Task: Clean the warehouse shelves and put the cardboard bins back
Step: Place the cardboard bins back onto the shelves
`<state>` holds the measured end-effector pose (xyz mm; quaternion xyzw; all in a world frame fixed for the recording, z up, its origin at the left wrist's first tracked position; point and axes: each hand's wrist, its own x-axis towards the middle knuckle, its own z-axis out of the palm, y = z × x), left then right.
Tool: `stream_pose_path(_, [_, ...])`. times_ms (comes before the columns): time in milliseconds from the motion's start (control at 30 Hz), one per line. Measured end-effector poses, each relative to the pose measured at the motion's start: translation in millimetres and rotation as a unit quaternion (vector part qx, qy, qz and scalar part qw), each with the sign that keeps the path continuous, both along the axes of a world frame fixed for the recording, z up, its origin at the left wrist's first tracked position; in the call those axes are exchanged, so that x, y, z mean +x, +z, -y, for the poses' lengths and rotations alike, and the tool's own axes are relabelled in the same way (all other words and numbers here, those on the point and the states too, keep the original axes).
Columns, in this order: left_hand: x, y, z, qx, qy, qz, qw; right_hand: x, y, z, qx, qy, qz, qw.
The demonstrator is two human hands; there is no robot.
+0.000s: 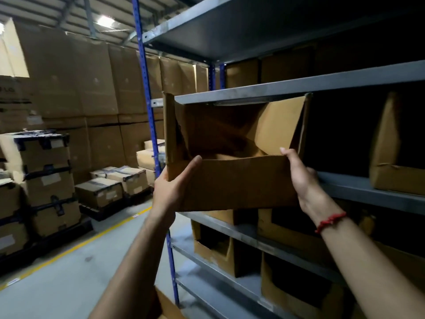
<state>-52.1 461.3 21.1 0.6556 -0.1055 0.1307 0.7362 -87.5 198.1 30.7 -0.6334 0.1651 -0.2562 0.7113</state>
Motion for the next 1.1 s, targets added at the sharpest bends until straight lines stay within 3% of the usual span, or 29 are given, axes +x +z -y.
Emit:
stream_pose_path(467, [137.6, -12.6, 121.8, 0.060, -0.158, 0.025, 0.985, 40.4, -3.2, 90.4, -0.079, -0.234, 0.076, 0.966])
stream_pose_path(767, [213.8, -19.8, 188.0, 0.093, -0.217, 0.051, 0.970, 76.0, -7.2, 127.5, -0.095, -0.327, 0.115, 0.933])
stream_pose_path(900, [238.1, -22.0, 212.5, 0.148, -0.238, 0.088, 0.956, 85.4, -7.3, 139.7, -0.103, -0.374, 0.116, 0.914])
stream_pose_path(1100, [256.0, -23.4, 230.0, 0.172, -0.273, 0.085, 0.943, 95.0, -6.1, 154.7, -0.104, -0.369, 0.114, 0.917])
